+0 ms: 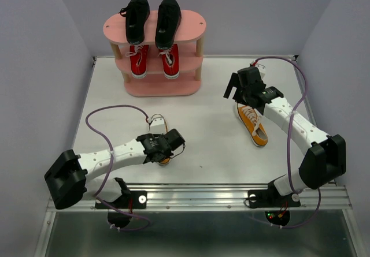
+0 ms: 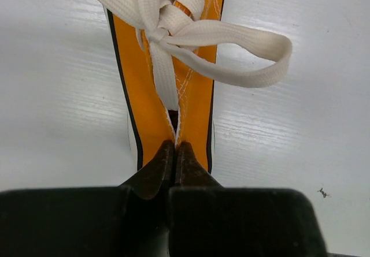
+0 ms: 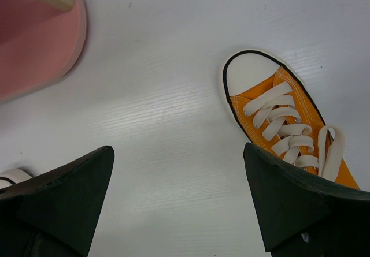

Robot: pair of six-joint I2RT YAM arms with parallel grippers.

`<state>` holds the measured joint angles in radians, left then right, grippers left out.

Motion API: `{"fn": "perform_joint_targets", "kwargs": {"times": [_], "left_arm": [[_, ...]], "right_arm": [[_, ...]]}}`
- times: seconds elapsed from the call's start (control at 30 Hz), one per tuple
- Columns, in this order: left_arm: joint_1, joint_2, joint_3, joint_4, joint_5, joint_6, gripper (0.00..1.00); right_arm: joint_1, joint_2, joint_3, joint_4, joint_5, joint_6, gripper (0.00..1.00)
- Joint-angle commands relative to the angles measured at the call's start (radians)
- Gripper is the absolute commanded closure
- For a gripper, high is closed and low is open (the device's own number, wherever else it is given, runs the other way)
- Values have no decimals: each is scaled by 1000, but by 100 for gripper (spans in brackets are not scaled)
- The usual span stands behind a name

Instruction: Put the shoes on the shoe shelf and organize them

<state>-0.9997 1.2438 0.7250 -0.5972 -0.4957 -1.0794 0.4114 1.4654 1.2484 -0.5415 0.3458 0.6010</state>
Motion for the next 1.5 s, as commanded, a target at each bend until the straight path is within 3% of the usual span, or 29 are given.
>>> {"fn": "perform_joint_targets", "kwargs": {"times": [0.0, 0.43, 0.57, 0.9, 1.1, 1.47], "left_arm": [[0, -90, 103, -85, -136, 120, 100], [82, -149, 244, -53, -201, 406, 100], [176, -162, 226, 88, -94, 593, 100], [378, -104, 179, 281, 39, 850, 100], [466, -14, 189, 401, 126, 930, 100], [535, 129, 225, 543, 128, 978, 100]], "right_arm": [[-6, -10, 0, 44, 2, 11, 1], [-6, -19, -14, 51, 7, 17, 1], [-6, -27, -17, 51, 7, 16, 1], [-6, -27, -14, 51, 13, 8, 1], [-6, -31, -20, 49, 19, 5, 1], [-6, -70, -55, 51, 73, -15, 1]]}}
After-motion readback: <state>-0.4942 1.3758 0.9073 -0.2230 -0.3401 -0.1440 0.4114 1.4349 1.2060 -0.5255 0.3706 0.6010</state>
